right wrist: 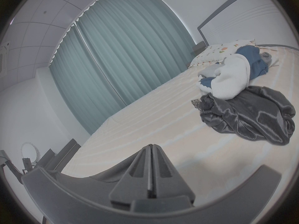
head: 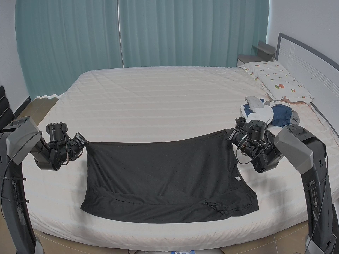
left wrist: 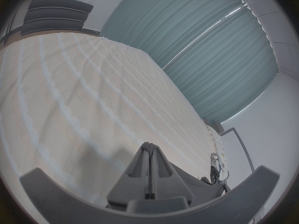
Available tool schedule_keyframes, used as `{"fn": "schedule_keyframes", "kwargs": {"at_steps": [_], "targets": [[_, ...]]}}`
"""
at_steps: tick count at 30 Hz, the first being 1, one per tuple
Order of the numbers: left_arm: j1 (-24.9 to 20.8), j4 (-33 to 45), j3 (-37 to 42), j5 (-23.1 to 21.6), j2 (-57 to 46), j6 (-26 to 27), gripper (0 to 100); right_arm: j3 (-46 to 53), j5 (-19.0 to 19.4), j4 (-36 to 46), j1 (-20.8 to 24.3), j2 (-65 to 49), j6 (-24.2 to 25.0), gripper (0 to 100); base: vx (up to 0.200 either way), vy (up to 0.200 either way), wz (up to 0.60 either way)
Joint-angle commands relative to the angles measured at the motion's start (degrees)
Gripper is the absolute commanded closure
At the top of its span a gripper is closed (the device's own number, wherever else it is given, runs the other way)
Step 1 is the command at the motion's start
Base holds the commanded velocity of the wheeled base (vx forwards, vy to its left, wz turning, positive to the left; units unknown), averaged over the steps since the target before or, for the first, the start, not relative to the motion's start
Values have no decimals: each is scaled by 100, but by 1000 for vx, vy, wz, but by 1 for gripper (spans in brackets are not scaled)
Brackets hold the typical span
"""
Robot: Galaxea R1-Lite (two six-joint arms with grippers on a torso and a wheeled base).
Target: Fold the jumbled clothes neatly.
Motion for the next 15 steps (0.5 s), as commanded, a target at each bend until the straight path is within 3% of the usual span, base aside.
{"fn": "schedule_keyframes", "kwargs": {"at_steps": [1, 10, 15], "targets": [[9, 31, 41, -19, -49, 30, 100, -21, 28, 80, 20, 3, -12, 100, 0, 0, 0], [27, 13, 41, -45, -14, 56, 100, 173, 98, 71, -111, -103, -12, 100, 0, 0, 0], [97, 13, 129, -362, -58, 65, 100, 700, 406, -8, -164, -199, -3, 100, 0, 0, 0]]}}
